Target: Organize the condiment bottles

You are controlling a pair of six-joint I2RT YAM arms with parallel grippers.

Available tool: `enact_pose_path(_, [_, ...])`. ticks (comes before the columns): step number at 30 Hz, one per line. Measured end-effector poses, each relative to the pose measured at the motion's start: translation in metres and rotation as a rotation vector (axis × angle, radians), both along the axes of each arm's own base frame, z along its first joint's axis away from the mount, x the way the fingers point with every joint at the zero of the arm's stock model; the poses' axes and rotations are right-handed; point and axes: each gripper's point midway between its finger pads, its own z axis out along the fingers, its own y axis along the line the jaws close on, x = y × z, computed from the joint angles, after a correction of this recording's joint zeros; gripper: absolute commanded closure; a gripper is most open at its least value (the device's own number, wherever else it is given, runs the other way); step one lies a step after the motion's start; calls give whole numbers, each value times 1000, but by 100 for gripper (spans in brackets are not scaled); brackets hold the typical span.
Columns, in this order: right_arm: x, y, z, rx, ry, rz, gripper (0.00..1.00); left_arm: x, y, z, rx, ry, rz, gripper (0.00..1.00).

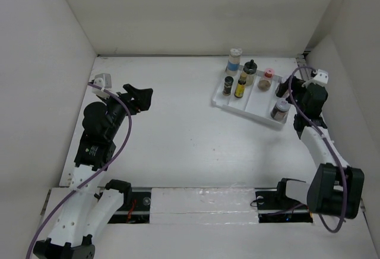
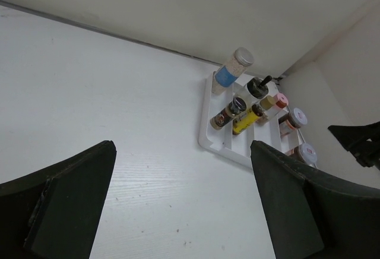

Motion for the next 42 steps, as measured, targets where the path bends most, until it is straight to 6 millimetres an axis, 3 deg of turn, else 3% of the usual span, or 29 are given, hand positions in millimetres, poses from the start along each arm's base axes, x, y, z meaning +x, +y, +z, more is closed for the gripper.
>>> enact_pose_path(4, [-10, 38, 74, -36, -182, 125, 3, -1, -2, 0, 0, 0, -12, 4])
enact_pose_path(5, [-11, 55, 91, -47, -220, 179, 6, -1, -2, 0, 0, 0, -13, 4])
enact_pose_path(7, [-15, 100, 123, -68, -294, 323, 25, -1, -2, 0, -1, 0, -15, 2])
enact_pose_path(8, [-18, 125, 136, -76, -323, 403, 7, -1, -3, 0, -1, 0, -16, 2])
enact_pose_path(9, [-22, 150, 145, -77, -346, 482, 0, -1, -3, 0, -1, 0, -17, 1])
enact_pose_path(12, [-35, 221, 157, -95, -373, 706, 0, -1, -3, 0, -1, 0, -19, 1])
enact_pose_path(14, [-48, 271, 149, -98, -361, 871, 0, -1, -3, 0, -2, 0, -20, 1])
enact_pose_path(17, [-74, 342, 114, -102, -291, 1129, 0, -2, -3, 0, -1, 0, -21, 1])
enact_pose_path(20, [-107, 400, 57, -106, -163, 1344, 0, -2, -3, 0, -2, 0, -21, 1])
enact_pose_path(22, [-133, 427, 16, -115, -63, 1452, 0, -2, -3, 1, -2, -2, -21, 1])
enact_pose_path(26, [-181, 456, -48, -138, 95, 1588, 0, -3, -3, 2, -3, -8, -21, 1])
enact_pose_path(29, [-199, 459, -75, -154, 164, 1620, 0, -3, -3, 2, -3, -6, -21, 1])
enact_pose_path(32, [-197, 457, -81, -168, 177, 1598, 0, -3, -3, 2, -3, -5, -21, 1])
enact_pose_path(42, [-171, 454, -67, -197, 131, 1498, 0, -5, -6, 1, -4, -5, -40, 1])
